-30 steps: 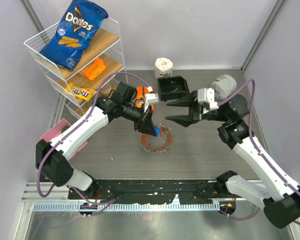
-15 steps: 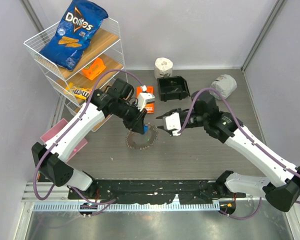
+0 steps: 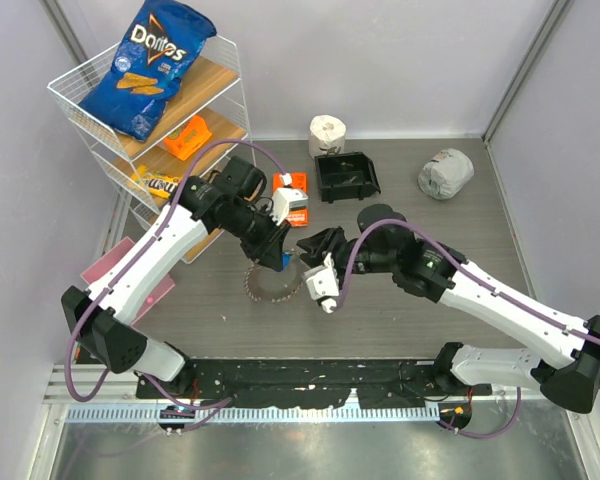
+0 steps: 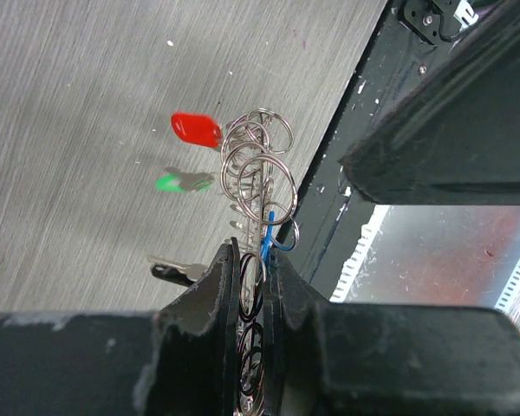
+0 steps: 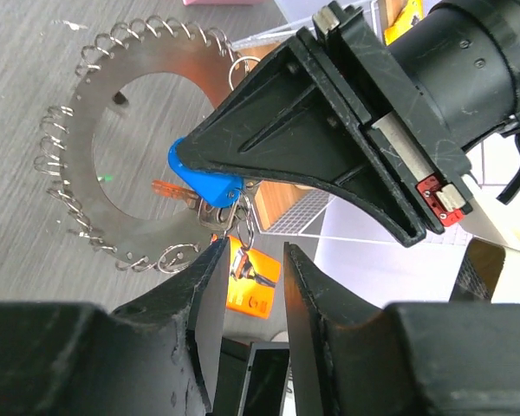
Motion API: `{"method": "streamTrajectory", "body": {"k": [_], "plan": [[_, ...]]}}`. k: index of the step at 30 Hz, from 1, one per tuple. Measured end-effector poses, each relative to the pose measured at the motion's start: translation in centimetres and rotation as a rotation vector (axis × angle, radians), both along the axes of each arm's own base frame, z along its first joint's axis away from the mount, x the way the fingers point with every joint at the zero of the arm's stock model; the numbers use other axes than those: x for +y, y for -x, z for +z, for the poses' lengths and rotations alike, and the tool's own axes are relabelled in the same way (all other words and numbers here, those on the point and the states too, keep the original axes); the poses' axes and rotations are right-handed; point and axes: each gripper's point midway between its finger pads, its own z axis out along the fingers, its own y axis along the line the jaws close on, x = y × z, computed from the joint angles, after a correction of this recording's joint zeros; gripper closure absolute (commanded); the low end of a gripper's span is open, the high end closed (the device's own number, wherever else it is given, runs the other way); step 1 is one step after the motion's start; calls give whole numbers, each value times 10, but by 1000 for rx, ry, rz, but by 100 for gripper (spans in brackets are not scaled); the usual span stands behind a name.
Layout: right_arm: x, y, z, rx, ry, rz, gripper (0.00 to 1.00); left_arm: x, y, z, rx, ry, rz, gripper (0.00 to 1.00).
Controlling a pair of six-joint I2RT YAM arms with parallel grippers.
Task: Remove the keys from the keyring
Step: Remove the key from the keyring.
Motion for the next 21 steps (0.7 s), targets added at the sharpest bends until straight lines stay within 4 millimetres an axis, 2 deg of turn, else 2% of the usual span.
{"method": "streamTrajectory", "body": {"k": [8, 12, 17, 21], "plan": [[15, -12, -18, -55, 97, -22, 66, 2, 1, -1, 1, -8, -2, 100], [18, -13, -22, -65, 126, -21, 75, 3, 1, -2, -2, -15, -3, 100], [19, -13, -18, -87, 140, -20, 95, 5, -1, -3, -12, -25, -3, 100], [18, -10, -22, -89, 161, -14, 95, 7, -2, -4, -18, -39, 0, 100]]}}
